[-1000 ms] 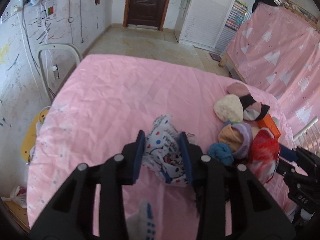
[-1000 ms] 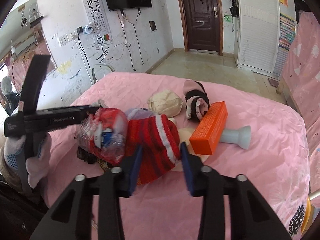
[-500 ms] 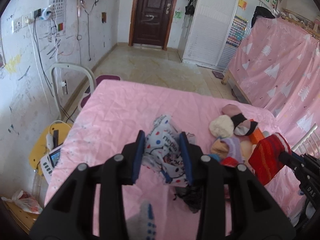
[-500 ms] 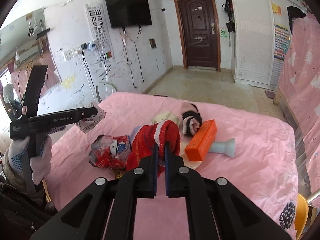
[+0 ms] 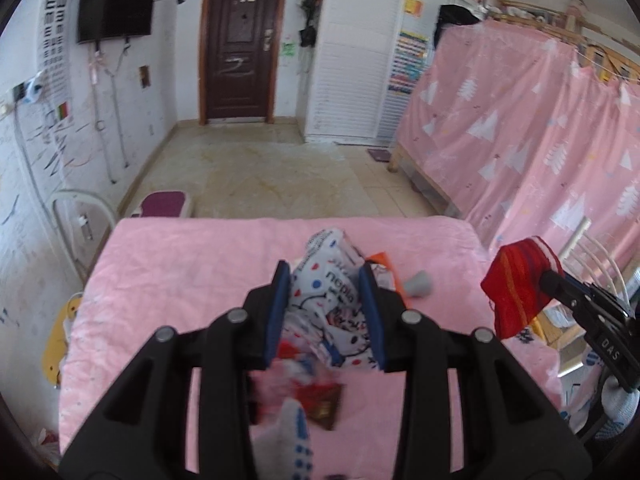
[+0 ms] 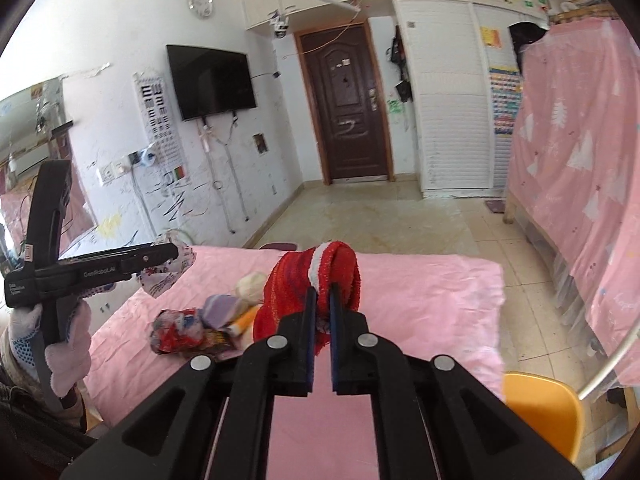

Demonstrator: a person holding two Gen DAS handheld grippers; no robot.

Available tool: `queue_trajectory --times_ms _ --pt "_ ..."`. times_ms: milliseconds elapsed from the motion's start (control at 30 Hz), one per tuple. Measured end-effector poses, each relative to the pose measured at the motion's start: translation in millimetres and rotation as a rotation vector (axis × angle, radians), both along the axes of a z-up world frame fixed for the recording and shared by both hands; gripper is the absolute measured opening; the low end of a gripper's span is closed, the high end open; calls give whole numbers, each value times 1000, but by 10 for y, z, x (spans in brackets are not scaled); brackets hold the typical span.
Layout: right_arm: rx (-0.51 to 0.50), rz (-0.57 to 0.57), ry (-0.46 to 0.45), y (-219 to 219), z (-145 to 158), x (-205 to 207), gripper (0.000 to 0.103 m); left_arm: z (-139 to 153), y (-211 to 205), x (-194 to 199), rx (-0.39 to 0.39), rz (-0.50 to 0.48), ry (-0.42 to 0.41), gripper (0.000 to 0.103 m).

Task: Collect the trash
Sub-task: 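Carry both held items to the orange basin and open both tools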

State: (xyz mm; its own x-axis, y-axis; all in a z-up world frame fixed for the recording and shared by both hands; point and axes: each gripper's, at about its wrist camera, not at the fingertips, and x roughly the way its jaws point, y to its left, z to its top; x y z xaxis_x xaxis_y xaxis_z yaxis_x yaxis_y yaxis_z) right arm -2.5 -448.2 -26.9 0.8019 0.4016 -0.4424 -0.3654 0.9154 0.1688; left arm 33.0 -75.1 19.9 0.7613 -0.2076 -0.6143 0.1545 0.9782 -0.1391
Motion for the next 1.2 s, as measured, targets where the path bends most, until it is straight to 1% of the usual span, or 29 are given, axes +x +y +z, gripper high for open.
queue_trajectory --times_ms 167,333,467,600,700,800,900,1067,1100,1133,1200 --pt "11 -89 -17 -582 -14 -85 0 78 -538 33 -9 -105 -7 33" --pt "19 -162 -25 -1020 -68 -146 0 110 -1094 60 9 -204 -11 33" --pt "21 -218 -19 -1394 -154 -180 0 90 -1498 91 14 -282 5 34" --pt "6 -269 12 -1710 -306 -181 0 49 -1929 139 16 -363 22 34" --pt "-5 -299 38 -1865 -454 -187 0 21 -2195 139 24 -416 20 34" --pt "-9 -315 70 -1987 -612 -164 0 -29 -2545 112 43 -479 24 34" --pt "10 -332 103 -2099 -762 -133 0 -93 -2778 124 52 -518 48 34" --pt "45 -367 137 -2296 -939 -147 0 -202 -3097 169 48 -567 92 38" --pt "51 -370 139 -2316 -959 -152 0 -218 -3138 178 46 -573 100 41" --pt "55 -372 143 -2332 -968 -148 0 -240 -3191 196 39 -581 114 49" --pt "59 -374 150 -2348 -1004 -152 0 -257 -3235 196 36 -584 121 57"
